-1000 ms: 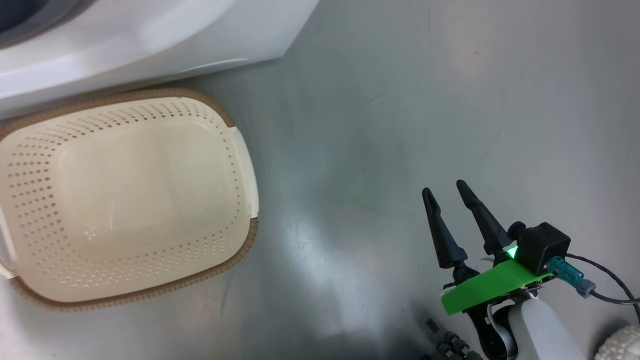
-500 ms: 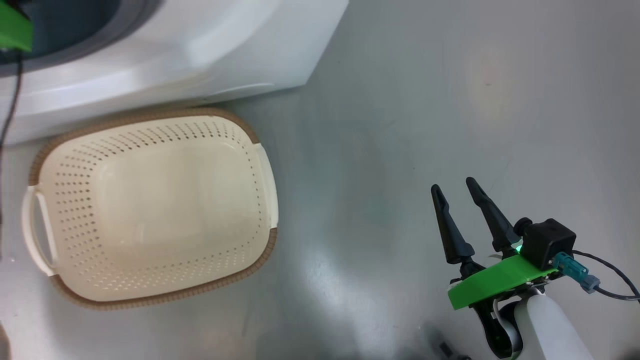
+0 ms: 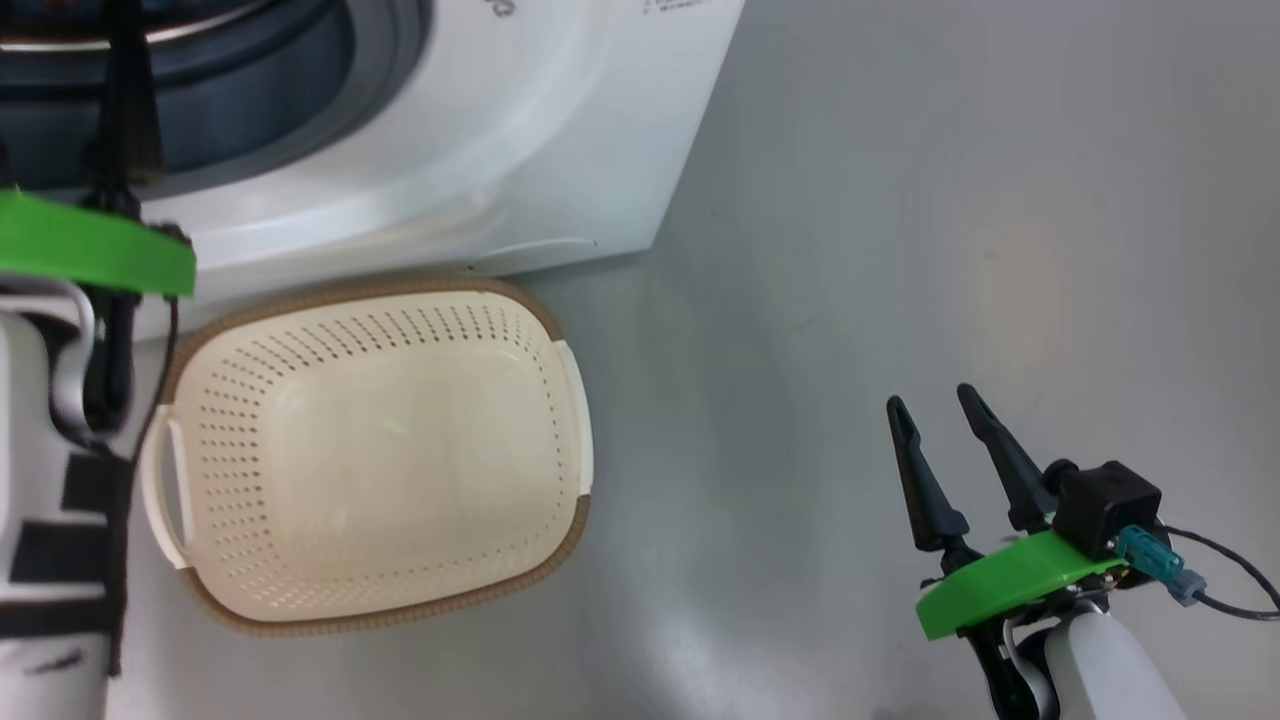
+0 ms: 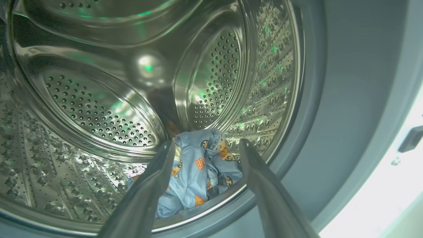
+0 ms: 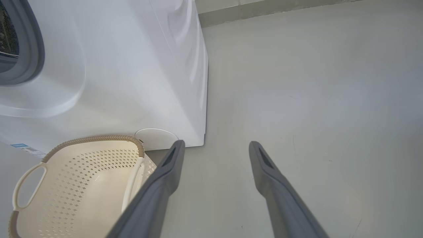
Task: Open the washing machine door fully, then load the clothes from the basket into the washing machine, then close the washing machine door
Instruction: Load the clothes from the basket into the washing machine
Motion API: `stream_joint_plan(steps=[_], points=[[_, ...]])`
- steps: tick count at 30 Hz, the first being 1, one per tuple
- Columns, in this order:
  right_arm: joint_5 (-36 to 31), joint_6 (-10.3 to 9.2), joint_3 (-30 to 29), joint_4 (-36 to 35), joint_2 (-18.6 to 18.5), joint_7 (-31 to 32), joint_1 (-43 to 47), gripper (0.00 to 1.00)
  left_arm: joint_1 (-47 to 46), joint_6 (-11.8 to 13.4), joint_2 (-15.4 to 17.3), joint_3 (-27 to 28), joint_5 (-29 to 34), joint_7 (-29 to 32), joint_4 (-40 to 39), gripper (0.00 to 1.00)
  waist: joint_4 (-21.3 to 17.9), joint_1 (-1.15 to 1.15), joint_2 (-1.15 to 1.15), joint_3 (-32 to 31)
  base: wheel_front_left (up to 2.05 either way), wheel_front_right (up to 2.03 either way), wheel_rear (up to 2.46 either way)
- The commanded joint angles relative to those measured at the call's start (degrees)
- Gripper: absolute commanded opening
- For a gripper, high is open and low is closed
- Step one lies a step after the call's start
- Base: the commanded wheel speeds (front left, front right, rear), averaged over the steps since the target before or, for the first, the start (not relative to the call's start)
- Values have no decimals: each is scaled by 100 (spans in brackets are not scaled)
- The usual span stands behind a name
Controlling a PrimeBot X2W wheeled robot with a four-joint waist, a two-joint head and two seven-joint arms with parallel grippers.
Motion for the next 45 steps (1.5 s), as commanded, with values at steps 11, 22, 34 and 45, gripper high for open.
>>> stream_joint_plan(steps=[11,22,34,45], points=[[-227,51,5,-38,-4,-69,376,100,1552,55,-237,580,187,-29,-1063,100,172,0,0,-877,0,0,0],[-321,51,-182,-101,-4,-69,635,100,2822,3,-637,940,362,-29,-1579,100,218,0,0,-1357,0,0,0],[-455,51,-274,-164,-4,-69,929,100,3962,-64,-1001,1241,615,-29,-1896,100,247,0,0,-2048,0,0,0],[-617,51,-361,-283,-4,-69,1190,100,4706,74,-1215,1244,683,-29,-1932,100,228,0,0,-2607,0,0,0]])
